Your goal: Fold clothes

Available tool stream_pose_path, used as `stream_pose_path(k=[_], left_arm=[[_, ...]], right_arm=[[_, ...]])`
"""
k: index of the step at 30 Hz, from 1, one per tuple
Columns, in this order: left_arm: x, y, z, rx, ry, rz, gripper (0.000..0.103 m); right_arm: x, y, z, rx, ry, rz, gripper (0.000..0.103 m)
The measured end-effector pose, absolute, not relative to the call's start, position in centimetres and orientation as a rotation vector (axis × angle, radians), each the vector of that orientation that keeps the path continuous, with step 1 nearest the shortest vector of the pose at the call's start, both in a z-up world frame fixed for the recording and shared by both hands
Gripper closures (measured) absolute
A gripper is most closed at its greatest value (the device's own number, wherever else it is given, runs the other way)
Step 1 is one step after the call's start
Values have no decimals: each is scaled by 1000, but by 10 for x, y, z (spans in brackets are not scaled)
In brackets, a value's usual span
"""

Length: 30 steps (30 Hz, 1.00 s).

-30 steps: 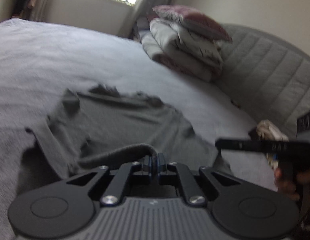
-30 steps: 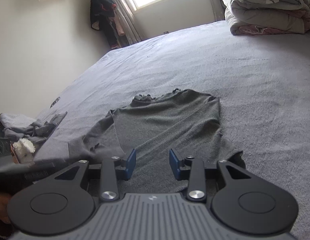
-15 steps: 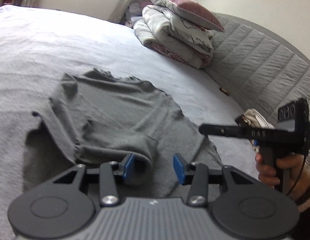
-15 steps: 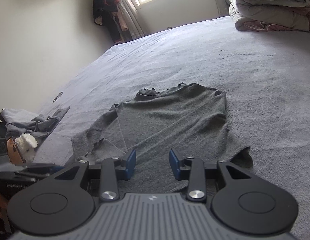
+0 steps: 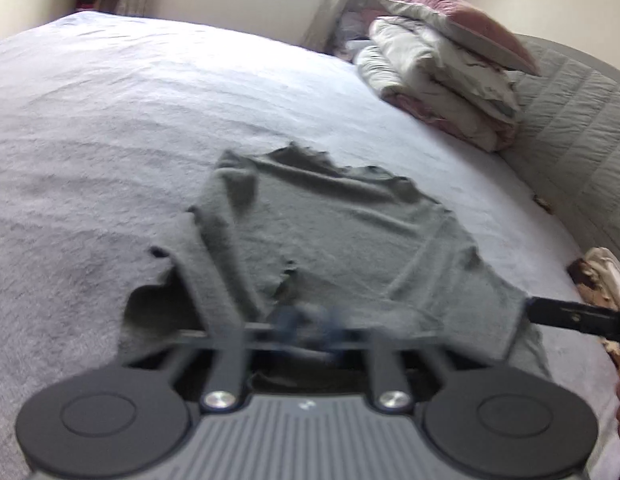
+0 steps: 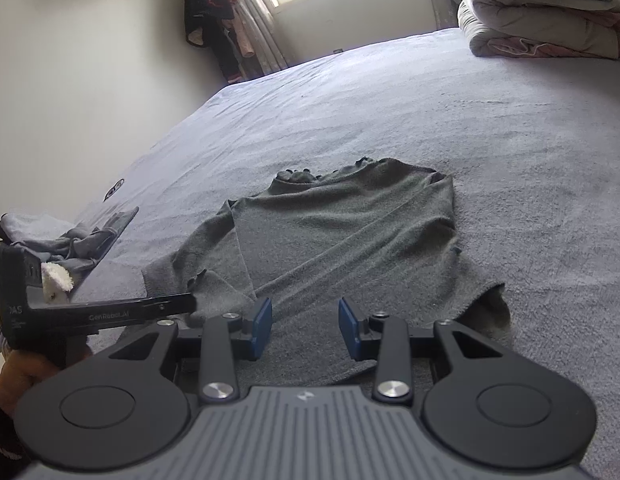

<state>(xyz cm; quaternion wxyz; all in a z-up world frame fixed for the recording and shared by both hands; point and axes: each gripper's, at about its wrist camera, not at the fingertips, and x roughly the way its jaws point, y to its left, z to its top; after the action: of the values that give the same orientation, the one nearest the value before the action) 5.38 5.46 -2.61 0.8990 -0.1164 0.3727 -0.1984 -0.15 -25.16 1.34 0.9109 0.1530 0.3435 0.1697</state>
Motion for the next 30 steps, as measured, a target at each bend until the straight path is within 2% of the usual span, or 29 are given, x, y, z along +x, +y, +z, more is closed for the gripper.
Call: stream_pose_path(k=[6,11,13,15,17,22,26,30], left_arm=[[31,44,-10,-285,697,-626,103],[11,29,-3,-199,688,-718,102],[11,30,-2,-190,698,-693,97],[14,35,-3,-196,717,-636,80],[20,43,-4,-228,754,-567,70],[29,69,-11,-381,890,-435,69],[37,81,-17,-507,916,-410,64],[46,85,-31,-616,988,-359,64]], right_arm=[[-1,-255,14,344,705,352,64],[-1,-254,14,348,708,359,64],[-1,-254,14,349,708,362,64],[-1,-253,14,351,709,364,64],[-1,-253,14,353,710,367,64],[-1,-252,14,356,713,373,64],[0,-249,13,368,718,390,64],[-1,-245,12,360,726,402,64]])
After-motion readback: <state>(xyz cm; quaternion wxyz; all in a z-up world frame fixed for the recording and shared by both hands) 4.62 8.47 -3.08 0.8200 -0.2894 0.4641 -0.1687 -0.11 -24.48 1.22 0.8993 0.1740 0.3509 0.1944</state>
